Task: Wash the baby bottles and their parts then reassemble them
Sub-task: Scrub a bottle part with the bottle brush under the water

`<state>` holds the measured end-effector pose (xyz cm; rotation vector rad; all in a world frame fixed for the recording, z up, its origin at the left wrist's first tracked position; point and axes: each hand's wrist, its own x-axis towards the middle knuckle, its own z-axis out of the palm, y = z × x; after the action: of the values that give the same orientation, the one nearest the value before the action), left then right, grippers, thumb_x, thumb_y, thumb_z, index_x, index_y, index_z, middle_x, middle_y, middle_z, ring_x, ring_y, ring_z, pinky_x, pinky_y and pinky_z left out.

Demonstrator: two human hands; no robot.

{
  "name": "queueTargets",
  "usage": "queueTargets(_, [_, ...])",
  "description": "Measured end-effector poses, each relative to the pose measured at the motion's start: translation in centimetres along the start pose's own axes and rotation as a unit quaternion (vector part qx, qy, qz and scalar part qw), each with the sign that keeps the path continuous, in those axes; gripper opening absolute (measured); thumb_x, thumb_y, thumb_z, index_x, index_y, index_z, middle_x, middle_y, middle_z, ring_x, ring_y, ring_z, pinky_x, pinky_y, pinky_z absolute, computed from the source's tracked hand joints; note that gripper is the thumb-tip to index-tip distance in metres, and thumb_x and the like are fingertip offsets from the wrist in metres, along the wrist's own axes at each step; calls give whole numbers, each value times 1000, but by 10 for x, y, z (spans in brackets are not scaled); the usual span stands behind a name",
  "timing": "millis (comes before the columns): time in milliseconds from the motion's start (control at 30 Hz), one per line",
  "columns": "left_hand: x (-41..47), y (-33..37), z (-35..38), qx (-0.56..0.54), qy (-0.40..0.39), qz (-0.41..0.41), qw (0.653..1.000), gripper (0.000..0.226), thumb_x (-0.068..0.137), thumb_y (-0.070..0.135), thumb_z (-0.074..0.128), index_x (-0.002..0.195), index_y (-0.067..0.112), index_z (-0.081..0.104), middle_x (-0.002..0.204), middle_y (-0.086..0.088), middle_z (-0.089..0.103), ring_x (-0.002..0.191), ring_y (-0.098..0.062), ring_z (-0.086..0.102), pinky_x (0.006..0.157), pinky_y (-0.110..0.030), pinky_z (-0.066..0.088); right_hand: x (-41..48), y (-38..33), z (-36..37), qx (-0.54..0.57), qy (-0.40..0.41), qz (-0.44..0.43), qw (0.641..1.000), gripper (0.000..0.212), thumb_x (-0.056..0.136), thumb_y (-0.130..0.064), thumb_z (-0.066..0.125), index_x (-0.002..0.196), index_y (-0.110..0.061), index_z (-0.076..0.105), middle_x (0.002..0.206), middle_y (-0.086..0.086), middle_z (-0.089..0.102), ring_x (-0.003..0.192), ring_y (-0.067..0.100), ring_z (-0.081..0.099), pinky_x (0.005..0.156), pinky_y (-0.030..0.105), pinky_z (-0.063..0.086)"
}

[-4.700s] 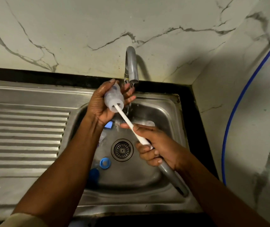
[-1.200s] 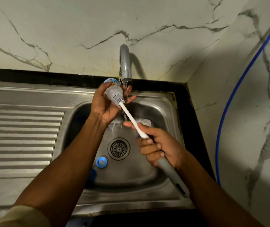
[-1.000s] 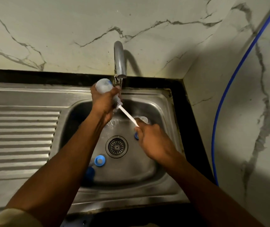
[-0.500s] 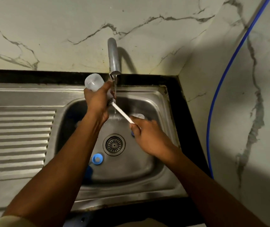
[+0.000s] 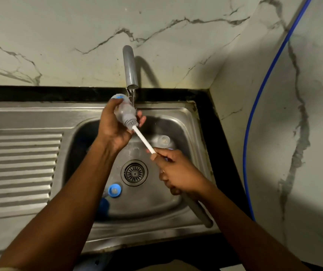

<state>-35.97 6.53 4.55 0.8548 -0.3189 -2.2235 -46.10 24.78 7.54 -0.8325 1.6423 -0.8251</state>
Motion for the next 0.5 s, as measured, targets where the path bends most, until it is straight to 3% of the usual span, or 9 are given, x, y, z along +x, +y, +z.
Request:
queueTargets(33, [-1, 4, -4, -65, -40, -34, 997, 39, 87, 27, 69, 114, 5, 54, 97, -13, 61, 84, -24, 65, 86, -46, 58, -5, -5, 0, 154, -71, 60, 984, 26, 104, -39, 47, 124, -39, 63, 59, -2, 37, 41, 9, 32, 38, 17, 27])
queueTargets(100, [-1, 4, -8, -126, -80, -52, 987, 42, 86, 27, 69, 117, 5, 53, 104, -13, 65, 92, -23, 69, 93, -46, 57, -10, -5, 1, 208, -106, 77, 969, 28, 104, -41, 46, 127, -38, 63, 58, -3, 33, 40, 6, 26, 37, 14, 22])
queueTargets(167, [0, -5, -4, -90, -54, -40, 994, 28, 90, 20, 67, 113, 7, 56, 95, -9, 66, 81, -17, 68, 75, -35, 62, -6, 0, 5, -28, 2, -7, 1000, 29, 106, -38, 43, 130, -37, 59, 63, -2, 44, 48, 15, 41, 46, 24, 36])
queueTargets(233, [3, -14, 3, 28, 29, 9, 999, 18, 90, 15, 69, 104, 9, 59, 82, -6, 61, 65, -13, 61, 57, -27, 56, 2, 7, 4, -368, 104, -77, 921, 35, 106, -37, 38, 140, -37, 49, 92, 4, 62, 85, 27, 58, 72, 37, 47])
queueTargets(300, [5, -15, 3, 78, 63, 51, 994, 26, 87, 17, 73, 107, 10, 58, 82, -7, 58, 62, -15, 58, 56, -28, 53, 2, 9, 6, -415, 142, -82, 895, 38, 106, -37, 37, 143, -38, 45, 103, 5, 64, 98, 29, 56, 81, 39, 46])
queueTargets(333, [4, -13, 3, 60, 41, 45, 996, 32, 86, 19, 74, 112, 9, 57, 86, -9, 58, 66, -17, 60, 62, -31, 55, 1, 8, 5, -328, 123, -81, 933, 35, 105, -37, 40, 138, -37, 51, 90, 2, 63, 85, 26, 58, 72, 37, 48])
queueTargets(400, [-4, -7, 0, -47, -34, -24, 998, 43, 86, 24, 71, 122, 6, 54, 98, -12, 61, 83, -22, 65, 87, -37, 57, -4, -2, 5, 16, -2, 6, 1000, 27, 105, -38, 45, 126, -37, 61, 61, -4, 44, 48, 14, 42, 45, 24, 38])
queueTargets(433, [-8, -4, -1, -97, -68, -54, 992, 44, 87, 25, 69, 122, 4, 54, 102, -13, 63, 91, -23, 66, 94, -38, 55, -7, -8, 5, 171, -72, 61, 981, 26, 104, -39, 46, 124, -38, 64, 58, -5, 36, 42, 8, 32, 39, 18, 28])
queueTargets(500, [-6, -1, -6, -146, -99, -76, 981, 38, 85, 22, 69, 115, 3, 56, 100, -10, 66, 90, -18, 67, 88, -35, 59, -10, -9, 4, 207, -102, 70, 970, 28, 104, -41, 46, 126, -38, 64, 57, -5, 35, 41, 5, 29, 37, 15, 24])
